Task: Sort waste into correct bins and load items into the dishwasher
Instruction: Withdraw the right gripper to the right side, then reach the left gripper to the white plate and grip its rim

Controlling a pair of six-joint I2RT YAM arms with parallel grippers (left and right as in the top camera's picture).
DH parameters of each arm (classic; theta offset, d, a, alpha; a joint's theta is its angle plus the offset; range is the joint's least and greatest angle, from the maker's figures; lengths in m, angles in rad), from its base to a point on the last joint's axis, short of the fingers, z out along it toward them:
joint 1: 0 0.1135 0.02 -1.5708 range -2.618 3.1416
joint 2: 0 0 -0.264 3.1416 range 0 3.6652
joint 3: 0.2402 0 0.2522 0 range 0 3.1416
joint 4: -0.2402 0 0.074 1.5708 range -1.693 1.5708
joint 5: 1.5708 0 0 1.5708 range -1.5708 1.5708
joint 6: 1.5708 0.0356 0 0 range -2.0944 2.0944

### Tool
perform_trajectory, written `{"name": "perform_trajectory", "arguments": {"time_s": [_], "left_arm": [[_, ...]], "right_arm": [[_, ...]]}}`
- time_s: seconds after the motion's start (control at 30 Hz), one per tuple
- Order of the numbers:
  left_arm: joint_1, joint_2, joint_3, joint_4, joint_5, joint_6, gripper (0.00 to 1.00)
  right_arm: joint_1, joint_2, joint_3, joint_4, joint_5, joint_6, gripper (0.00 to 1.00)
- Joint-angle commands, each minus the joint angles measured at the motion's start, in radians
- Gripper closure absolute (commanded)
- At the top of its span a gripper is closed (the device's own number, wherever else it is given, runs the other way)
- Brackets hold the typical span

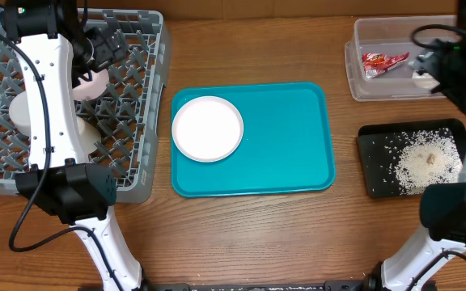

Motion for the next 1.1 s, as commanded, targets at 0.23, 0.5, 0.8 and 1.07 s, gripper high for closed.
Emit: {"name": "perform_trajectory", "arguments": {"time_s": [0.23, 0.5, 0.8, 1.07], "left_arm": [[-0.072, -0.024, -0.024, -0.135, 0.641, 0.266, 0.00], [-0.373, -0.023, -0.277, -0.052, 0.306, 0.282, 0.02], [-0.656, -0.023, -0.626, 0.277, 0.032, 0.108, 0.24], [-0.766, -0.023, -0.727, 0.441, -0.319, 0.009, 0.41]], "right_arm": [[-0.098, -0.004, 0.012, 0.035, -0.026, -0.008, 0.00], [-0.097, -0.004, 0.012, 0.035, -0.026, -0.008, 0.00], [-0.097, -0.004, 0.012, 0.035, -0.026, -0.008, 0.00], [-0.097, -0.004, 0.012, 0.035, -0.026, -0.008, 0.00]]}}
